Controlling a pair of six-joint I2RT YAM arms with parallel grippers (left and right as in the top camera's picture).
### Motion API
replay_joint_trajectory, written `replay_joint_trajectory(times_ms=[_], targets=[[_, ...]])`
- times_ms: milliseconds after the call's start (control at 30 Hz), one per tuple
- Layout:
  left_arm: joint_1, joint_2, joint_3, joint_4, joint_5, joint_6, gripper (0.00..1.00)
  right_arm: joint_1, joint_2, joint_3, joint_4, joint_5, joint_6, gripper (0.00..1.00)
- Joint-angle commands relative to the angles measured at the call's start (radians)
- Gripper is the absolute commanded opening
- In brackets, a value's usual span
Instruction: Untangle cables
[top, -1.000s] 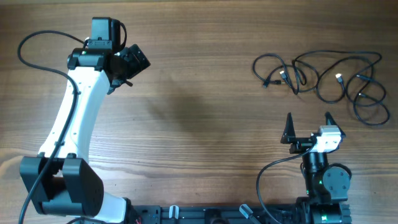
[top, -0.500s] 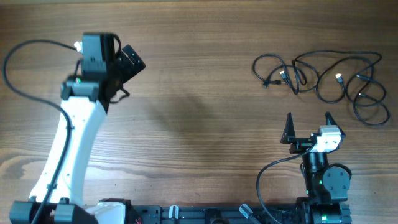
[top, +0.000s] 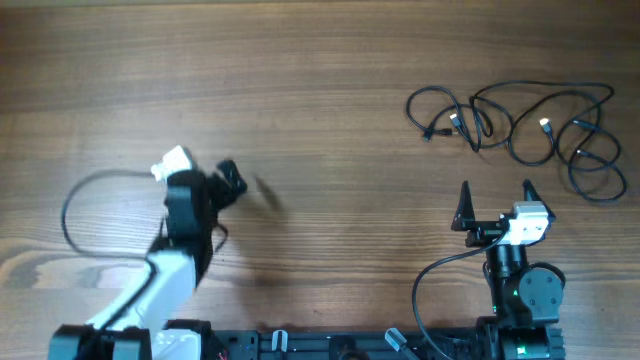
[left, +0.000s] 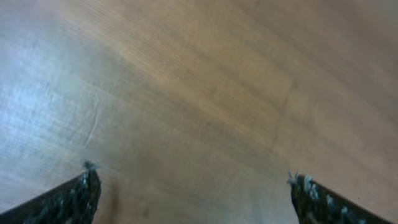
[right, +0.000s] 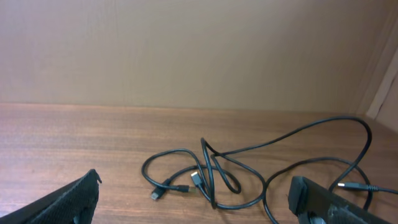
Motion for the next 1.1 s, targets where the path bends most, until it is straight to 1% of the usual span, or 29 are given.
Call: replay_joint_trajectory(times_ms=[0, 100, 233, 333, 433, 533, 567, 600, 667, 833, 900, 1000, 1067], targets=[[-0.005, -0.063, -0.179, 0.124, 0.019, 0.007, 1.00, -0.005, -0.008, -0.001, 0.002, -0.015, -0.016, 1.00], [-0.005, -0.109, -0.252, 0.167, 0.019, 0.007, 1.00, -0.005, -0.008, -0.001, 0.002, -0.015, -0.016, 1.00], [-0.005, -0.189, -0.263, 0.063, 0.019, 0.008, 1.00, -0.005, -0.008, -0.001, 0.002, -0.015, -0.016, 1.00], [-0.005, -0.268, -0.263, -0.029, 0.019, 0.008, 1.00, -0.005, -0.008, -0.001, 0.003, -0.015, -0.016, 1.00], [-0.005, -0.395, -0.263, -0.174, 0.019, 0.008, 1.00, -0.005, -0.008, -0.001, 0.002, -0.015, -0.015, 1.00], [-0.005, -0.557, -0.263, -0.355, 0.016, 0.016, 1.00, -0.005, -0.008, -0.001, 0.002, -0.015, -0.016, 1.00], [-0.005, -0.603, -0.263, -0.391, 0.018, 0.029, 1.00, -0.005, -0.008, -0.001, 0.002, -0.015, -0.015, 1.00], [-0.005, -0.669, -0.263, -0.381, 0.026, 0.105, 1.00, -0.005, -0.008, -0.001, 0.002, -0.015, -0.016, 1.00], [-0.006, -0.806, -0.263, -0.384, 0.034, 0.174, 1.00, -0.005, -0.008, -0.001, 0.002, -0.015, -0.016, 1.00], [-0.005, -1.055, -0.263, -0.384, 0.039, 0.275, 1.00, -0.005, -0.008, -0.001, 0.002, -0.015, -0.016, 1.00], [-0.005, -1.111, -0.263, -0.384, 0.046, 0.315, 1.00, -0.005, -0.008, -0.001, 0.002, -0.015, -0.016, 1.00], [-0.005, -1.165, -0.263, -0.391, 0.107, 0.432, 1.00, -0.005, -0.008, -0.001, 0.002, -0.015, -0.016, 1.00], [-0.005, -1.200, -0.262, -0.391, 0.120, 0.479, 1.00, -0.005, -0.008, -0.001, 0.002, -0.015, -0.016, 1.00]])
